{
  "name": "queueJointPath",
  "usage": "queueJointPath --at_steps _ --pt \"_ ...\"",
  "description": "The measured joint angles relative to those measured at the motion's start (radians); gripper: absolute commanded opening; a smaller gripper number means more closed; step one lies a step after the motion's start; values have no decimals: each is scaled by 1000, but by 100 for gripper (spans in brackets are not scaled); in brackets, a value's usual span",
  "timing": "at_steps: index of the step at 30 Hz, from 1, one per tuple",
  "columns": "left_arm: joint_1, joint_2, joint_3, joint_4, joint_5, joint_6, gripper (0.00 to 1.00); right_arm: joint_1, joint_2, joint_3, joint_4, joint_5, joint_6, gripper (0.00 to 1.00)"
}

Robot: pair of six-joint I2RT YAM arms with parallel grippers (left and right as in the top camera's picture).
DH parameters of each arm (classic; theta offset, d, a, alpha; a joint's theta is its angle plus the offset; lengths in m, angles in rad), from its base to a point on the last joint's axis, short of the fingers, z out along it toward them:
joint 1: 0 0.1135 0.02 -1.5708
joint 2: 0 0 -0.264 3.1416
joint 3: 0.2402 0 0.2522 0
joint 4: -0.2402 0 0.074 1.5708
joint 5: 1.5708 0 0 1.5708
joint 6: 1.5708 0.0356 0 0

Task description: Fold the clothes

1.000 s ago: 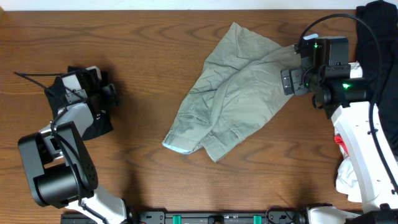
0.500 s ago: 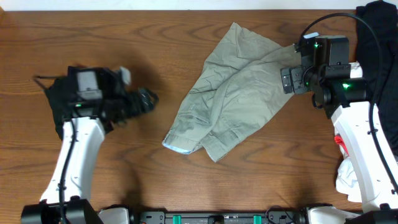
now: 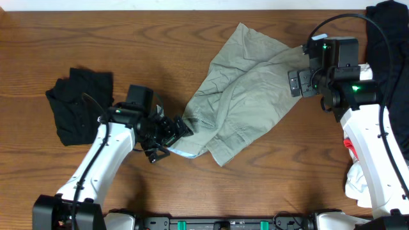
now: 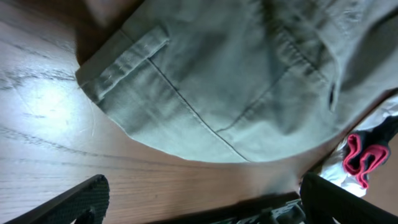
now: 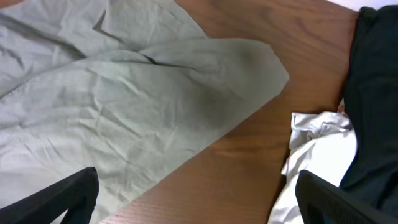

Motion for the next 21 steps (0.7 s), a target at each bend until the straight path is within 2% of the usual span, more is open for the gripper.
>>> queueJointPath --at_steps 4,9,18,19,20,21 --pt "-5 0 -49 65 4 -79 98 0 0 0 -6 0 0 99" --pt "-5 1 -116 218 7 -151 98 0 0 0 -5 0 0 99" --pt "-5 32 -137 348 -10 -217 98 0 0 0 -5 0 -1 98" --pt "-5 42 -138 361 -13 -220 96 0 0 0 -5 0 -1 97" --pt "-5 54 -139 383 -15 -222 90 0 0 0 -6 0 -1 96" --pt "-5 69 -139 406 -17 -227 75 0 0 0 -6 0 -1 95"
